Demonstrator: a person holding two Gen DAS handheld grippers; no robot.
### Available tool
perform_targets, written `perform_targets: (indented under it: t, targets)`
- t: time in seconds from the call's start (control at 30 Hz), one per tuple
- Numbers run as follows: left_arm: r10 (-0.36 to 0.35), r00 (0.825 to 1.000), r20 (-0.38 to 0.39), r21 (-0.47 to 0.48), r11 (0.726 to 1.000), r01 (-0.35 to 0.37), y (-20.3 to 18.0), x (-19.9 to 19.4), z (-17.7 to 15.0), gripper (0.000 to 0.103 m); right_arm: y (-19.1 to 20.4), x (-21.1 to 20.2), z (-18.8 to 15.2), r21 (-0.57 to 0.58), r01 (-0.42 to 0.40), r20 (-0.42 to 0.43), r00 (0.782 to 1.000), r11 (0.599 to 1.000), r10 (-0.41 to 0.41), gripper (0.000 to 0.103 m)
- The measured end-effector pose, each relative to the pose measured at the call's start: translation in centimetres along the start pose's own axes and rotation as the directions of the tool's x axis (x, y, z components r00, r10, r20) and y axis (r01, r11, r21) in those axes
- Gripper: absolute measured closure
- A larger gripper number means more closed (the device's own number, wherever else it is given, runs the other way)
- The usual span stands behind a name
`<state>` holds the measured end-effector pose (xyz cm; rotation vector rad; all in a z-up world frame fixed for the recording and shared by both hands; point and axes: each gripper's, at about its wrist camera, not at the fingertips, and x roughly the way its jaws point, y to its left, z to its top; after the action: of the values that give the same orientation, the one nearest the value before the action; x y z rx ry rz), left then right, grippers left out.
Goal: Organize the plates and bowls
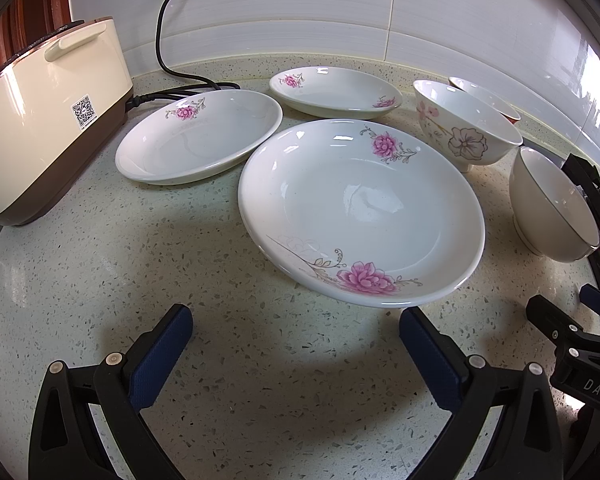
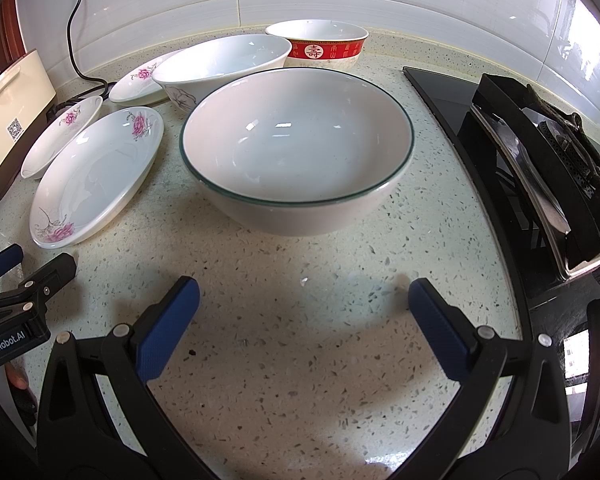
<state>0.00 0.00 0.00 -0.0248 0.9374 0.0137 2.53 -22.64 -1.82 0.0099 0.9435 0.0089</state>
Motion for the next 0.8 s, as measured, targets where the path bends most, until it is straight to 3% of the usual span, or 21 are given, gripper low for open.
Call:
perform_targets:
  t: [0.6, 0.67, 0.73, 0.8]
  targets:
    - [-0.002, 1.0, 0.0, 0.002, 1.0, 0.002, 0.0, 0.0, 0.0, 0.0, 0.3, -0.1, 0.2, 0.003, 0.0, -0.022, 1.0, 1.0, 0.0, 0.0]
    - [-0.015, 1.0, -0.011, 0.021, 1.0, 0.016, -0.1, -0.1, 0.0, 0.0, 0.4, -0.2, 0.3, -0.007, -0.032, -0.048, 0.998, 0.999, 0.031, 0.0]
    - [-0.031, 0.999, -0.021, 0.042, 0.999, 0.032, -0.1, 0.0, 0.1, 0.0, 0.5, -0.7, 0.3, 0.03, -0.119, -0.02, 0.993, 0.992, 0.119, 0.0]
    - [-0.055, 0.998, -0.018, 0.032, 0.998, 0.055, 0.4, -0.4, 0.2, 0.0, 0.7, -1.0, 0.4, 0.07, -0.236, 0.001, 0.972, 0.969, 0.236, 0.0]
